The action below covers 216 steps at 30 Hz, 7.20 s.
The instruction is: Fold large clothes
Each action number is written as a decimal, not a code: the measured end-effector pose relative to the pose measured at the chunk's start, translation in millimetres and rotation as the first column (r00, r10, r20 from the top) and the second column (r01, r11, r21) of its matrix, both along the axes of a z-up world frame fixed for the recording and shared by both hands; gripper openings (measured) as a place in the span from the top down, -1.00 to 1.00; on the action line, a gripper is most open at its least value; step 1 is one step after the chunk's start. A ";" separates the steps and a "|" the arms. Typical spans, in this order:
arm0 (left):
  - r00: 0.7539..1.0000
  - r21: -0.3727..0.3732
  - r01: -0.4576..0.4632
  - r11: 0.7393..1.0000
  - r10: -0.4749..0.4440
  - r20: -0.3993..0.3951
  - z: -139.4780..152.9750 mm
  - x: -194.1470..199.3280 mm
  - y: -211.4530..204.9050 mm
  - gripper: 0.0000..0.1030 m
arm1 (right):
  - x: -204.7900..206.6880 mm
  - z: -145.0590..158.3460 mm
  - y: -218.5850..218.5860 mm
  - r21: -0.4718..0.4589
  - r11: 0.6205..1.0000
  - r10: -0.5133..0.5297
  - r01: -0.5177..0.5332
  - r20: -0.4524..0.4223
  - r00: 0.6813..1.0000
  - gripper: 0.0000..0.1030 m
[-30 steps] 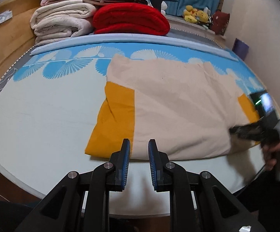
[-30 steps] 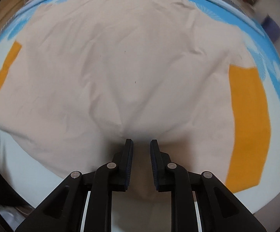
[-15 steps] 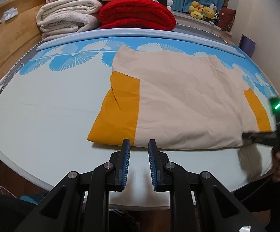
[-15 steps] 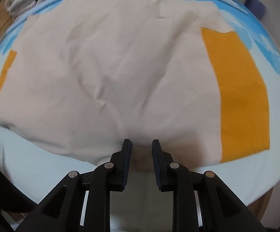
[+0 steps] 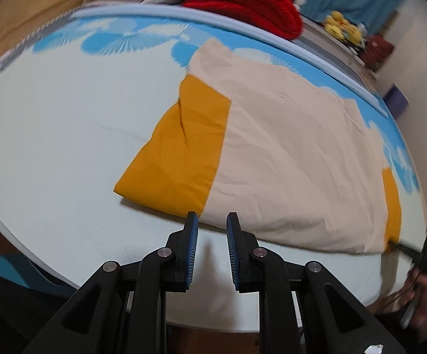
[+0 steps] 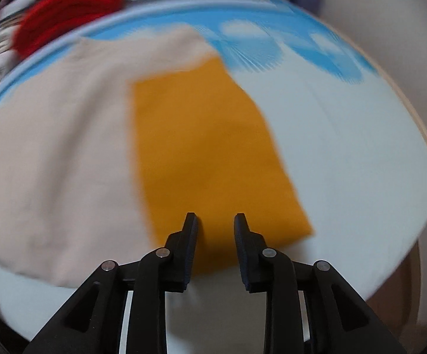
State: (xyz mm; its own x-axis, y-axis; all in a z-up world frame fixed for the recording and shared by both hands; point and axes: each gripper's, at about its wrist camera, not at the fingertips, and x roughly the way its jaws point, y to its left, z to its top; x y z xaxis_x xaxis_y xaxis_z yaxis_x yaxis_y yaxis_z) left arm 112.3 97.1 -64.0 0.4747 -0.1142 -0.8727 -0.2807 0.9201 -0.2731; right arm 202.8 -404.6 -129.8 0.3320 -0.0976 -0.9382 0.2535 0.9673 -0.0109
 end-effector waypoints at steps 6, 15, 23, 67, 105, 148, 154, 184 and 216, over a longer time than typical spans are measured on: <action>0.991 -0.145 -0.130 0.981 0.124 -0.048 -17.5 3.8 25.4 0.55 | -6.8 25.7 -11.3 0.057 0.996 -0.074 0.070 0.066 0.995 0.44; 0.950 -0.424 -0.308 0.852 0.253 -0.180 -66.9 3.8 64.7 0.05 | -1.0 58.2 40.3 0.250 0.960 0.055 -0.124 0.264 0.963 0.33; 0.920 -0.519 -0.387 0.762 0.354 -0.166 -86.0 8.4 74.9 -0.03 | -4.2 61.4 144.9 0.147 0.879 0.392 -0.454 0.320 0.863 0.33; 0.960 -0.521 -0.223 0.824 0.277 0.028 -39.8 36.4 73.0 0.85 | -8.4 63.3 207.6 0.047 0.887 0.427 -0.460 0.298 0.854 0.29; 0.969 -0.015 0.088 0.996 -0.082 0.233 67.2 20.8 9.9 0.90 | 0.6 168.0 28.2 -0.077 0.948 0.309 -0.309 0.459 0.833 0.10; 0.942 -0.128 0.333 0.934 -0.335 0.008 61.2 53.4 -120.0 0.05 | 7.4 89.5 33.4 0.471 0.796 0.325 -0.380 0.197 0.925 0.82; 0.929 -0.185 0.362 0.914 -0.371 -0.013 53.6 58.0 -132.3 0.05 | -19.1 126.4 -4.8 0.379 0.831 0.256 -0.408 0.390 0.884 0.83; 0.795 -0.074 0.517 0.853 -0.510 -0.329 -22.1 60.5 -189.1 -0.01 | 10.0 74.0 -80.8 0.222 0.969 0.068 -0.112 0.196 0.978 0.58; 0.782 -0.070 0.546 0.835 -0.537 -0.316 -16.4 63.8 -202.0 -0.01 | 209.5 -11.1 -60.9 0.366 0.930 -0.054 0.032 0.049 0.997 0.60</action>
